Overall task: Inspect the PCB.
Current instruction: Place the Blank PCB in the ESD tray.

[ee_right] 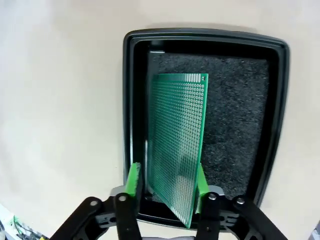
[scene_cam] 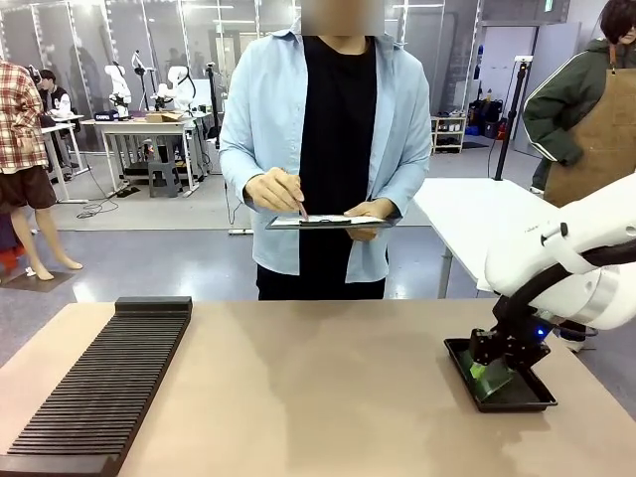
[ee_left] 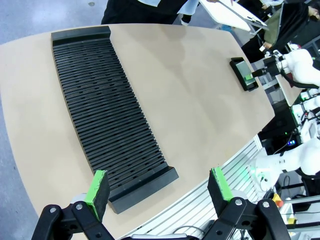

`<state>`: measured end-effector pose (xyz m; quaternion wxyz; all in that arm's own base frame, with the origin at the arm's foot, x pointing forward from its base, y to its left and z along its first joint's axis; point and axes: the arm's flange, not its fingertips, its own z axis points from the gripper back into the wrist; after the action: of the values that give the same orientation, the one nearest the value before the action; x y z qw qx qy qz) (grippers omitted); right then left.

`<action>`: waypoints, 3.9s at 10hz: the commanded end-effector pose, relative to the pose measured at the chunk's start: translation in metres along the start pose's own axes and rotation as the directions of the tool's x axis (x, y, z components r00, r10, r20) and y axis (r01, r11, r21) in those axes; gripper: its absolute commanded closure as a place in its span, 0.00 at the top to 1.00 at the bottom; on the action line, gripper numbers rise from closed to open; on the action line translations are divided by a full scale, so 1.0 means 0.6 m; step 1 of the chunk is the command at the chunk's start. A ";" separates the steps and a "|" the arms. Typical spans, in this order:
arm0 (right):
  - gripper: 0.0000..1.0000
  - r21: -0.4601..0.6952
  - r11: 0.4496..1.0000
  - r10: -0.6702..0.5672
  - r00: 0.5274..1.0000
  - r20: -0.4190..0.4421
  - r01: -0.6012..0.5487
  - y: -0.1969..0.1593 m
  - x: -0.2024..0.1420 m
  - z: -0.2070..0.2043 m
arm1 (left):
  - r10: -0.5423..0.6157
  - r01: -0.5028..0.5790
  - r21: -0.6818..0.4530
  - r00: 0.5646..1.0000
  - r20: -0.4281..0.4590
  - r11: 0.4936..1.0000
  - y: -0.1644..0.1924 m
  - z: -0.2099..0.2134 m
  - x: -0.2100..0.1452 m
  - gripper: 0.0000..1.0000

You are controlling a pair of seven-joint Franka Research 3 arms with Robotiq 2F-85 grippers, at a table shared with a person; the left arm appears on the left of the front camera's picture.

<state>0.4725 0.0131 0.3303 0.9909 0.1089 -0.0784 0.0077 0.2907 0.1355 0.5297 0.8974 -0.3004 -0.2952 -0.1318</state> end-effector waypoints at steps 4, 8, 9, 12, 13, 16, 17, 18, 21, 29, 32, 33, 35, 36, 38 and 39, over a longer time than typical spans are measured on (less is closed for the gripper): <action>0.96 -0.092 0.995 -0.037 0.999 0.030 0.039 0.001 -0.022 0.039 | 0.009 -0.009 0.021 1.000 -0.011 1.000 -0.004 0.001 0.000 1.00; 1.00 -0.067 0.998 -0.010 0.999 0.032 0.013 -0.006 -0.018 0.040 | 0.009 -0.009 0.021 1.000 -0.011 1.000 -0.004 0.001 0.000 1.00; 1.00 -0.067 0.998 -0.010 0.999 0.032 0.013 -0.006 -0.018 0.040 | 0.009 -0.009 0.021 1.000 -0.011 1.000 -0.004 0.001 0.000 1.00; 1.00 -0.067 0.998 -0.010 0.999 0.032 0.013 -0.006 -0.018 0.040 | 0.009 -0.009 0.021 1.000 -0.011 1.000 -0.004 0.001 0.000 1.00; 1.00 -0.067 0.998 -0.010 0.999 0.032 0.013 -0.006 -0.018 0.040 | 0.009 -0.009 0.021 1.000 -0.011 1.000 -0.004 0.001 0.000 1.00; 1.00 -0.067 0.998 -0.010 0.999 0.032 0.013 -0.006 -0.018 0.040 | 0.009 -0.009 0.021 1.000 -0.011 1.000 -0.004 0.001 0.000 1.00; 1.00 -0.074 0.997 -0.013 1.000 0.028 0.015 -0.006 -0.018 0.039 | 0.009 -0.009 0.021 1.000 -0.011 1.000 -0.004 0.001 0.000 1.00; 1.00 -0.038 0.999 0.029 0.999 0.044 -0.028 -0.009 -0.039 0.095 | 0.009 -0.009 0.021 1.000 -0.011 1.000 -0.004 0.001 0.000 1.00; 1.00 0.056 0.991 0.111 0.983 0.148 -0.120 -0.025 -0.107 0.286 | 0.009 -0.009 0.021 1.000 -0.011 1.000 -0.004 0.001 0.000 1.00; 1.00 0.348 0.865 0.217 0.895 0.390 -0.362 -0.110 -0.273 0.508 | 0.009 -0.009 0.021 1.000 -0.011 1.000 -0.004 0.001 0.000 1.00; 1.00 0.349 0.857 0.207 0.874 0.439 -0.379 -0.117 -0.296 0.518 | 0.009 -0.009 0.021 1.000 -0.011 1.000 -0.004 0.001 0.000 1.00; 1.00 0.367 0.863 0.179 0.890 0.419 -0.346 -0.119 -0.285 0.505 | 0.009 -0.009 0.021 1.000 -0.011 1.000 -0.004 0.001 0.000 1.00; 1.00 0.333 0.874 0.203 0.889 0.411 -0.354 -0.114 -0.287 0.529 | 0.009 -0.009 0.021 1.000 -0.011 1.000 -0.004 0.001 0.000 1.00; 1.00 0.333 0.874 0.203 0.889 0.411 -0.354 -0.114 -0.287 0.529 | 0.009 -0.009 0.021 1.000 -0.011 1.000 -0.004 0.001 0.000 1.00; 1.00 0.333 0.874 0.203 0.889 0.411 -0.354 -0.114 -0.287 0.529 | 0.009 -0.009 0.021 1.000 -0.011 1.000 -0.004 0.001 0.000 1.00; 1.00 0.333 0.874 0.203 0.889 0.411 -0.354 -0.114 -0.287 0.529 | 0.009 -0.009 0.021 1.000 -0.011 1.000 -0.004 0.001 0.000 1.00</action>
<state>0.2557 -0.1219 0.5932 0.9047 0.2954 -0.2719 0.1426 0.2906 0.1356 0.5298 0.8971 -0.3009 -0.2955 -0.1318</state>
